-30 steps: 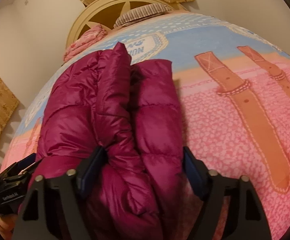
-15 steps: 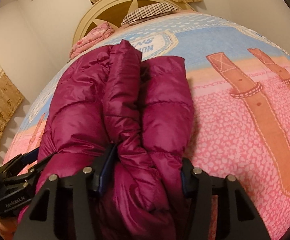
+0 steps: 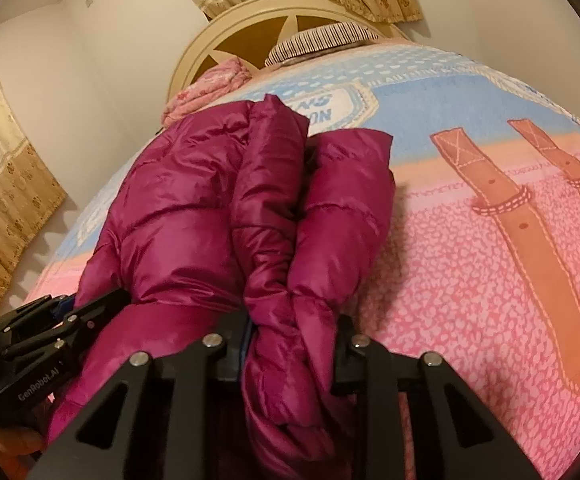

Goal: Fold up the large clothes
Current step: 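Lift the jacket bundle with both grippers and carry it across the bed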

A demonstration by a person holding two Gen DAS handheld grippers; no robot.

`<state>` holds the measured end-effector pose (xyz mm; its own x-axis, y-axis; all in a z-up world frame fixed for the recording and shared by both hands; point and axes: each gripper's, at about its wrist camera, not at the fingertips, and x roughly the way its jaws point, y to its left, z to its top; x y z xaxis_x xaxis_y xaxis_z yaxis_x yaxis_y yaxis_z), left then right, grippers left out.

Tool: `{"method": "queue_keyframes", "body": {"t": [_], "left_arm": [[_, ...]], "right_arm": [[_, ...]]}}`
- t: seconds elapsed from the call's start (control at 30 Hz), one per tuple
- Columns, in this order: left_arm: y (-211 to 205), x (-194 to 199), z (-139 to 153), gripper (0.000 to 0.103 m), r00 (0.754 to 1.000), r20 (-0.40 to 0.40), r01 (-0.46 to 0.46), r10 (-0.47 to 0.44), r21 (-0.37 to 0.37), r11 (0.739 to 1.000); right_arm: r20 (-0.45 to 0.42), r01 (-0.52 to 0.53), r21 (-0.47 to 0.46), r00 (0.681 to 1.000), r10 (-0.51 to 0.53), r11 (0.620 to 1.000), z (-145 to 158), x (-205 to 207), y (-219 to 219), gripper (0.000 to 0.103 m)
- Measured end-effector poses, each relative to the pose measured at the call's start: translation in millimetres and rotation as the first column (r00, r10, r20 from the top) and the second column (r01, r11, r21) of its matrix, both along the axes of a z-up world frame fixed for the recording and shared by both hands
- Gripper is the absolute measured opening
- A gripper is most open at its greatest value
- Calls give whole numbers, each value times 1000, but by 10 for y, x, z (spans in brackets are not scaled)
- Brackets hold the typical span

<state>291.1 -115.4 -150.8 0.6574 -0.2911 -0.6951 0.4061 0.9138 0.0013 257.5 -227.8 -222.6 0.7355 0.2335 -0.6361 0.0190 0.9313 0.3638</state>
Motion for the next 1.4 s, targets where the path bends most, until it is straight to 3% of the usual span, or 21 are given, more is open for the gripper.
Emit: {"method": "queue_keyframes", "body": {"t": [0.43, 0.8, 1.4], "left_arm": [[295, -256, 282, 22, 996, 80, -36, 37, -17, 999], [832, -463, 520, 22, 985, 122, -120, 125, -51, 992], [1728, -676, 565, 22, 951, 125, -271, 282, -100, 957]], "right_arm": [[64, -61, -25, 996, 62, 998, 263, -70, 299, 24], [109, -158, -43, 981, 162, 987, 479, 26, 710, 24], [119, -325, -81, 935, 333, 942, 544, 211, 1416, 24]]}}
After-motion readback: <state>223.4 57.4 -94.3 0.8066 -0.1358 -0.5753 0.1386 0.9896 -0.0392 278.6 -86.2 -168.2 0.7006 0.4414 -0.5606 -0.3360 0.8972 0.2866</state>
